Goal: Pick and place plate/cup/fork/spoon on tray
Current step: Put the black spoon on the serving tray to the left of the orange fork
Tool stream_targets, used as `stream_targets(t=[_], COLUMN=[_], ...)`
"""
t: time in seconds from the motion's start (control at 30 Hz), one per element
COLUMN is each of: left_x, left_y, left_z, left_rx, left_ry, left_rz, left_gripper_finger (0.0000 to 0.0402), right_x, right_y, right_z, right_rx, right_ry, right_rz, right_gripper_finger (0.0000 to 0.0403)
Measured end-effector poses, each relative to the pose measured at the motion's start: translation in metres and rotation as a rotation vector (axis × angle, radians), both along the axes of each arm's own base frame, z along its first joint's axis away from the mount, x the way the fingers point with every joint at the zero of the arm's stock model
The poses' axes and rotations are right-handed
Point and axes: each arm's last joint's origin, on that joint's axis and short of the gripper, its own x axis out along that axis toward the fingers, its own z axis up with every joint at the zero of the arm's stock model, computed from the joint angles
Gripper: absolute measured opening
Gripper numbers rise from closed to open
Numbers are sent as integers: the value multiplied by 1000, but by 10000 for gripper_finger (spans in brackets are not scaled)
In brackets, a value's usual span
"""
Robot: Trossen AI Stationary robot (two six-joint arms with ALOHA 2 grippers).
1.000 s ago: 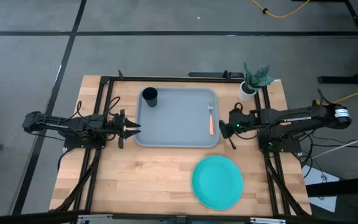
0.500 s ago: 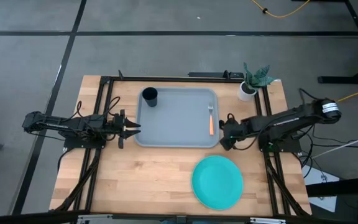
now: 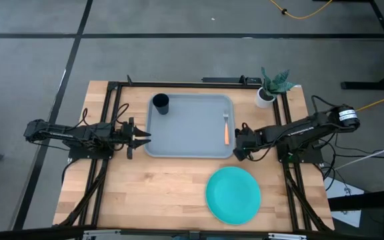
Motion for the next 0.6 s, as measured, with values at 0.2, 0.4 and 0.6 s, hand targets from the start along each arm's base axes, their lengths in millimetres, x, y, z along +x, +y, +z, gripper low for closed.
stream_targets(t=[0.2, 0.4, 0.6], left_x=[0, 0, 0], left_y=[0, 0, 0], left_z=[0, 0, 0], left_rx=[0, 0, 0], left_ry=[0, 0, 0], left_rz=[0, 0, 0], left_gripper_finger=[122, 122, 122], right_x=[-3, -5, -17], right_y=[-1, -1, -5], right_z=[-1, 4, 22], right_rx=[-17, -14, -57], right_ry=[27, -7, -94], right_rz=[-13, -38, -247], right_gripper_finger=[67, 12, 7])
